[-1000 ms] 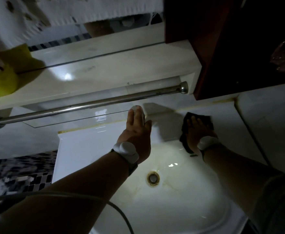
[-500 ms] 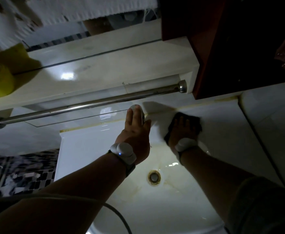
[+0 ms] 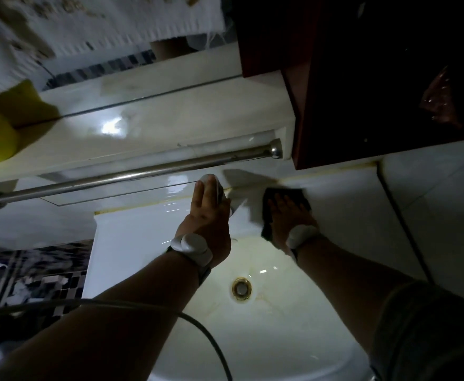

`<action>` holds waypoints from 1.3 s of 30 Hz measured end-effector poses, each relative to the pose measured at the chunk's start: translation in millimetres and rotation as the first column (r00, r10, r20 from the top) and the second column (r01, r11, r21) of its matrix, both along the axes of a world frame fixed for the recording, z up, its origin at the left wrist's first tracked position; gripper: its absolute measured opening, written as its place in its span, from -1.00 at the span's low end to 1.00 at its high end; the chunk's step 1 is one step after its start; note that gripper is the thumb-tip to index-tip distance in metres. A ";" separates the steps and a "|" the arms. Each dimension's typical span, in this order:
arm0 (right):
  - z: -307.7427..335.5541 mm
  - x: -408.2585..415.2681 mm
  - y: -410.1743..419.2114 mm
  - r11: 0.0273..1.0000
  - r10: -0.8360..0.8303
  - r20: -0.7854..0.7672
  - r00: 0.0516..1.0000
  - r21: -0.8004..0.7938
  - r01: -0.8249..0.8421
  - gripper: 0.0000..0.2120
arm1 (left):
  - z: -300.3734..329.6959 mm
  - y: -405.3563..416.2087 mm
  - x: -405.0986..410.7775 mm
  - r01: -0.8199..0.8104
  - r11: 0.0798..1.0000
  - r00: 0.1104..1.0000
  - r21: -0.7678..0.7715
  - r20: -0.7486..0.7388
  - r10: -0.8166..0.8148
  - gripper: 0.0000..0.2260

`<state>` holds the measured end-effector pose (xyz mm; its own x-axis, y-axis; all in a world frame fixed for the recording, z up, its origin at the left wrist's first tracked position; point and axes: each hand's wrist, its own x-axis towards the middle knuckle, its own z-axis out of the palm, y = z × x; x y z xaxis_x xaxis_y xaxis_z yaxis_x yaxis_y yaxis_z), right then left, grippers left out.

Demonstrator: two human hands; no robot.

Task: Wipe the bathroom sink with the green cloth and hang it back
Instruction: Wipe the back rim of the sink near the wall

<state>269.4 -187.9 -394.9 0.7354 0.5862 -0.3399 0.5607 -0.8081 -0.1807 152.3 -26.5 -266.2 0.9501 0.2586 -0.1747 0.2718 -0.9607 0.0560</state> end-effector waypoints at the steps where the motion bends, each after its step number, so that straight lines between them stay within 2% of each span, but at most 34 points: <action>1: -0.1 8.5 -15.7 0.999 -0.031 -0.003 1.000 -0.023 0.031 -0.27 | 0.2 -0.3 0.2 -0.001 1.000 1.000 0.005 0.003 0.001 -0.31; 7: 8.7 62.5 -110.4 0.934 -0.332 0.016 0.943 -0.131 0.332 -0.46 | -4.8 2.7 0.3 -0.007 1.000 1.000 0.016 0.029 0.007 -0.32; 10: 13.3 69.0 -131.7 0.900 -0.413 -0.016 0.910 -0.158 0.406 -0.46 | -5.6 1.4 -0.4 -0.022 1.000 0.999 0.009 0.028 0.022 -0.32; 13: 1.4 67.3 -109.2 0.881 -0.442 0.005 0.897 -0.188 0.435 -0.38 | -5.4 0.5 -0.1 -0.027 1.000 0.999 -0.002 0.039 0.027 -0.33; 16: -3.5 53.2 -65.0 0.920 -0.342 0.002 0.940 -0.204 0.335 -0.28 | -4.3 -0.2 -0.2 -0.027 1.000 0.999 -0.006 0.032 0.027 -0.33; 20: 11.1 4.1 -4.9 0.994 -0.069 0.067 0.995 -0.077 0.074 -0.17 | -4.3 -1.5 1.0 -0.045 0.999 0.999 -0.019 0.014 0.046 -0.31; 23: 15.9 -31.3 37.3 0.996 0.071 -0.005 0.997 0.054 -0.070 -0.30 | -5.0 -1.6 2.2 -0.068 0.997 0.997 -0.022 0.035 0.069 -0.28; 29: 5.8 -30.0 45.2 0.977 0.211 -0.055 0.976 0.022 -0.210 -0.42 | -7.0 -2.8 3.9 -0.067 0.997 0.996 0.027 0.068 0.065 -0.26; 33: 3.9 -5.8 -1.9 0.989 0.139 -0.006 0.990 0.043 -0.138 -0.39 | -9.1 -3.5 5.0 -0.101 0.995 0.995 0.000 0.026 0.101 -0.22; 39: 3.2 42.1 -85.8 0.991 -0.106 -0.072 0.992 -0.092 0.099 -0.42 | -10.0 -0.6 5.3 -0.091 0.996 0.996 0.015 0.022 0.091 -0.25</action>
